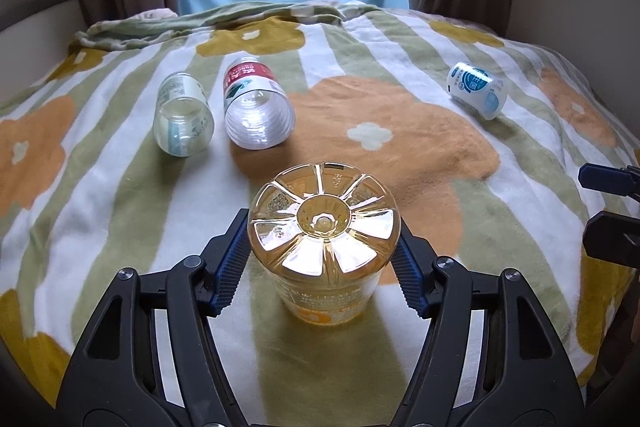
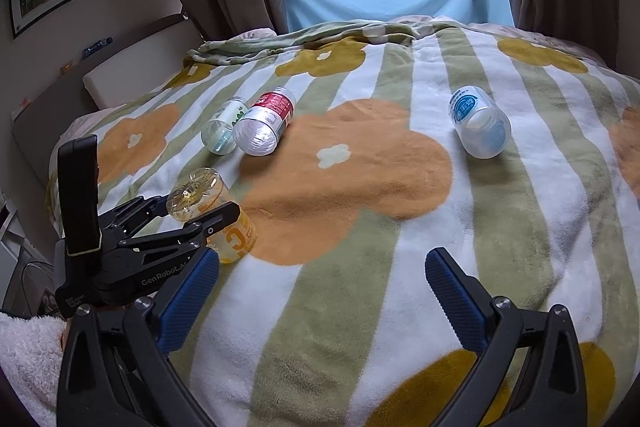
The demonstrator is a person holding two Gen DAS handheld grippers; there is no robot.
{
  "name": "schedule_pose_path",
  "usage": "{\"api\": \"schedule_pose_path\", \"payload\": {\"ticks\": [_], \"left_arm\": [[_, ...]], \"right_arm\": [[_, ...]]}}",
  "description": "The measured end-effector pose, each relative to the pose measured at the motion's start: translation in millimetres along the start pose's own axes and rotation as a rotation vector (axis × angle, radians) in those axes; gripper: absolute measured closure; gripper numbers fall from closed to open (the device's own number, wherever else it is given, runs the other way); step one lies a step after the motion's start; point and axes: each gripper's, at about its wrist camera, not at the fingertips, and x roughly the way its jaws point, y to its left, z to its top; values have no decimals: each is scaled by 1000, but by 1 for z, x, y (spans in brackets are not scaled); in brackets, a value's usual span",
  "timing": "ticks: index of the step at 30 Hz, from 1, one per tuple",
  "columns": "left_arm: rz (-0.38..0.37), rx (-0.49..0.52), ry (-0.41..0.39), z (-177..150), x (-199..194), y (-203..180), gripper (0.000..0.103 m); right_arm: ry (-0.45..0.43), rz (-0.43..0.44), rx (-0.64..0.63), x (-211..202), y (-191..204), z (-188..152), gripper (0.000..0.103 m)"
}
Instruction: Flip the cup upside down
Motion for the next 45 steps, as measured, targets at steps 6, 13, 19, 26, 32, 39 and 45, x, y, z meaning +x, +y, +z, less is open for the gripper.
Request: {"api": "schedule_pose_path", "payload": {"ticks": [6, 13, 19, 26, 32, 39, 45], "left_arm": [[19, 14, -44, -1, -9, 0, 0], [25, 3, -25, 0, -10, 4, 0], [-9, 1, -27, 1, -26, 6, 0], [-44, -48, -110, 29, -103, 28, 0], [-5, -47, -283, 52, -192, 62, 0], [24, -10, -405, 58, -247, 82, 0], [4, -37, -417, 50, -256, 90, 0]], "right_arm": [[-2, 1, 0, -2, 0, 2, 0], [-2, 3, 2, -1, 0, 1, 0], [-22, -29, -5, -13, 9, 5, 0], [-139, -89, -60, -57, 48, 25, 0], [-336, -176, -106, -110, 99, 52, 0], [-468, -320, -92, -139, 144, 51, 0], [-497, -388, -110, -141, 160, 42, 0]]}}
